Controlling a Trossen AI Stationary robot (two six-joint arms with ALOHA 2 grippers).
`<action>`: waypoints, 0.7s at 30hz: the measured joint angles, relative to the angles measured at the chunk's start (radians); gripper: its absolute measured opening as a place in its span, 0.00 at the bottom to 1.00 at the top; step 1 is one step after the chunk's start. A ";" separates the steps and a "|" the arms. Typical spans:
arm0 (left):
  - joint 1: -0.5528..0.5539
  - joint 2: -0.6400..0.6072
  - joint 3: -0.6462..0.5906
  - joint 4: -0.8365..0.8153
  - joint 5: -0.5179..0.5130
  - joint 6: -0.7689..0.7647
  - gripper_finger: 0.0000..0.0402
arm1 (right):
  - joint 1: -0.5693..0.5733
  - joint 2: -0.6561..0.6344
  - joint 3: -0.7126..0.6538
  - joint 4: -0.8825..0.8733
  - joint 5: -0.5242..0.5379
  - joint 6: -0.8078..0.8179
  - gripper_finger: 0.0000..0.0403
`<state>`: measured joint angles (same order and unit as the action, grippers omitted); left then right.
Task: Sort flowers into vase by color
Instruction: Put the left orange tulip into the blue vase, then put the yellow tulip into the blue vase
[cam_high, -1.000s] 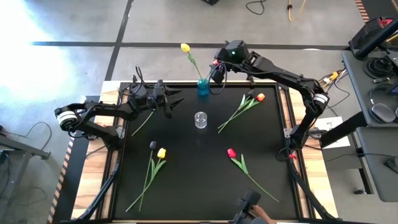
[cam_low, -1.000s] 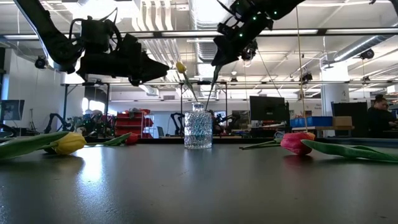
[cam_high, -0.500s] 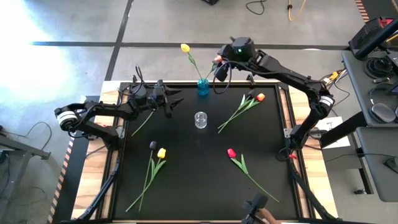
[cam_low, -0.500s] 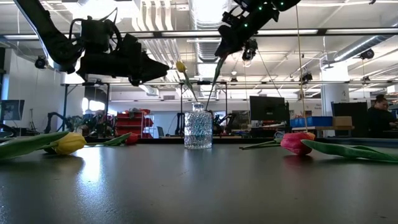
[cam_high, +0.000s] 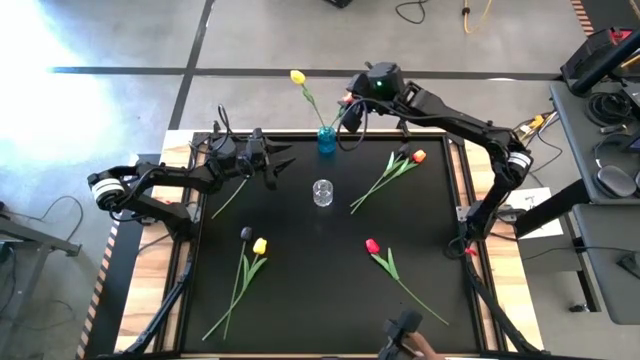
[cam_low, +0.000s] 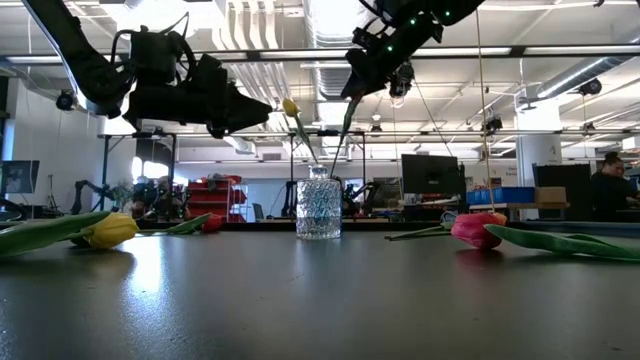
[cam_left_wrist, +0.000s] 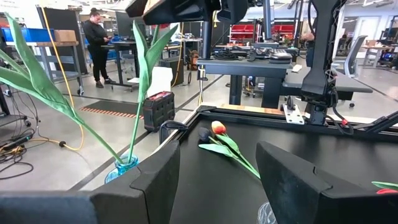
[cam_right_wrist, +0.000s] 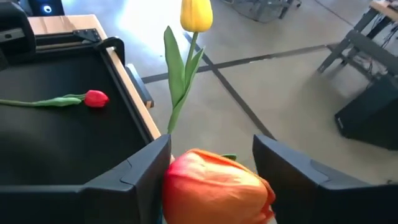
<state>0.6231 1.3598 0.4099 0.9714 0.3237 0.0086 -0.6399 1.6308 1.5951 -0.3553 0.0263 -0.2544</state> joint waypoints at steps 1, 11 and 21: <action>0.000 0.000 0.000 0.000 0.000 0.000 0.49 | 0.000 0.001 0.000 0.000 0.000 0.016 0.57; 0.000 0.000 0.000 -0.001 0.000 0.000 0.49 | 0.001 0.000 0.023 -0.037 0.009 0.076 0.80; 0.000 0.000 0.000 -0.008 0.000 0.000 0.49 | 0.005 -0.015 0.126 -0.096 0.012 -0.010 0.83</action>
<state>0.6231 1.3598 0.4099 0.9636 0.3237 0.0090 -0.6351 1.6159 1.7208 -0.4510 0.0379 -0.2647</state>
